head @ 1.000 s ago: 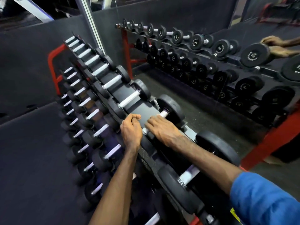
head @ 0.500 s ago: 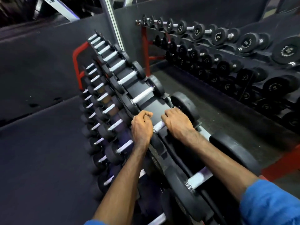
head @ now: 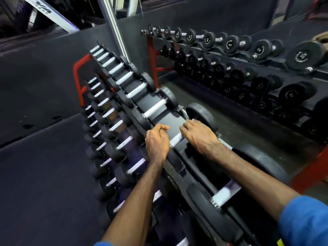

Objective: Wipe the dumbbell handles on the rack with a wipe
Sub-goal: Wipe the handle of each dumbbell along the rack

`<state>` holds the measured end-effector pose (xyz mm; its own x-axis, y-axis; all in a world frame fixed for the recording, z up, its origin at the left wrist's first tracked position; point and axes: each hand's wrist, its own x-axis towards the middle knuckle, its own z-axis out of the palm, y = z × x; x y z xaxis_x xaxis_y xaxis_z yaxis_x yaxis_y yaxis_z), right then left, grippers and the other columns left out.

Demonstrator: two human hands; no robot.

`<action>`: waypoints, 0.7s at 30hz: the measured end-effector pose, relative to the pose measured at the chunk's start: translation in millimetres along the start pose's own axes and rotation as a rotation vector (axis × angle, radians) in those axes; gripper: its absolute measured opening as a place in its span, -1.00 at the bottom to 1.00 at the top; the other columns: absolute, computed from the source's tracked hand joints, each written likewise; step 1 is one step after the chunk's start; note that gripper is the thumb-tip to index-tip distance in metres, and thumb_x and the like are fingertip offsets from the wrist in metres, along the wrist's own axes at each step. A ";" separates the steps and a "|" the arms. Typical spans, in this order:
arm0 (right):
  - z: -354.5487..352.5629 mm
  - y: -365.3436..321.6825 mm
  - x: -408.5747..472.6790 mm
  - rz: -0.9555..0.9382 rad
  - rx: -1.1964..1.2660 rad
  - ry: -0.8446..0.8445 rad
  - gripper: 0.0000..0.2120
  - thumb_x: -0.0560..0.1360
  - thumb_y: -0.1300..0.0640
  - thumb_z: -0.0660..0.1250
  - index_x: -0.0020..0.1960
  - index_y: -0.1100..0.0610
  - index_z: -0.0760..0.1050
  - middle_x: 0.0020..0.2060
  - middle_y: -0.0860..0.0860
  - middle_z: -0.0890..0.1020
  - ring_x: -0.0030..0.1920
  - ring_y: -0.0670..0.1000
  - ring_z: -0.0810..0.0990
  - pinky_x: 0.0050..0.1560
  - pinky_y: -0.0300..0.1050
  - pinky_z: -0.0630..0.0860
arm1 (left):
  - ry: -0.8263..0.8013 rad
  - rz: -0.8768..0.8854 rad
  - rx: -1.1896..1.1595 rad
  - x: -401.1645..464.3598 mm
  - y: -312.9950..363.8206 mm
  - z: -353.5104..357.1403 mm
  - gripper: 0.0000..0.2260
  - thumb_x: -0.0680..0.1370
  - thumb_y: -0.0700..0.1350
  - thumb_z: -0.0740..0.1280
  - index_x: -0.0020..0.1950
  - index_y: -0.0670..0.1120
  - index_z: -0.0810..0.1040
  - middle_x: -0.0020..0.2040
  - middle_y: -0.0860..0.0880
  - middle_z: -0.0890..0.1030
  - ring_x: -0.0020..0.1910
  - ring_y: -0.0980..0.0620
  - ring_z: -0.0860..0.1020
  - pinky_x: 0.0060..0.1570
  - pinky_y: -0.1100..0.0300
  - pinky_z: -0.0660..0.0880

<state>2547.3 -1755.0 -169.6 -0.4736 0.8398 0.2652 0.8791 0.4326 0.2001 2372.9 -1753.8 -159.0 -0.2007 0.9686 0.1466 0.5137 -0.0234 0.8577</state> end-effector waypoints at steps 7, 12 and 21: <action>-29.8 -2.9 8.2 -0.078 -0.113 -0.186 -0.59 0.60 0.08 0.25 0.44 0.00 0.45 0.33 -0.05 0.58 0.39 0.08 0.47 0.31 0.04 0.42 | -0.218 0.145 0.129 4.2 -7.9 -18.9 -0.65 0.60 -0.04 0.15 0.23 0.13 0.67 0.24 0.03 0.70 0.33 -0.09 0.49 0.35 -0.08 0.44; -36.4 -22.5 14.9 -0.137 -0.087 -0.333 -0.34 0.40 0.13 0.47 0.50 -0.01 0.46 0.41 -0.02 0.56 0.35 0.12 0.52 0.24 0.06 0.49 | -0.331 0.410 0.169 19.2 -32.2 -25.2 -0.68 0.71 -0.07 0.20 0.43 0.00 0.57 0.41 -0.06 0.60 0.41 -0.15 0.49 0.44 -0.11 0.39; -42.0 -60.4 21.7 0.257 -0.200 -0.266 -0.72 0.59 0.14 0.31 0.27 -0.04 0.59 0.19 -0.09 0.63 0.24 0.06 0.53 0.18 -0.02 0.45 | -0.376 0.461 0.220 20.5 -32.1 -31.3 -0.65 0.72 -0.06 0.12 0.49 -0.06 0.46 0.39 -0.11 0.59 0.39 -0.14 0.45 0.34 -0.10 0.41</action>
<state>2481.7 -1776.8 -136.2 -0.1868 0.9789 0.0831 0.9269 0.1476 0.3449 2326.2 -1741.0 -168.0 0.3682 0.8930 0.2589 0.6453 -0.4459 0.6203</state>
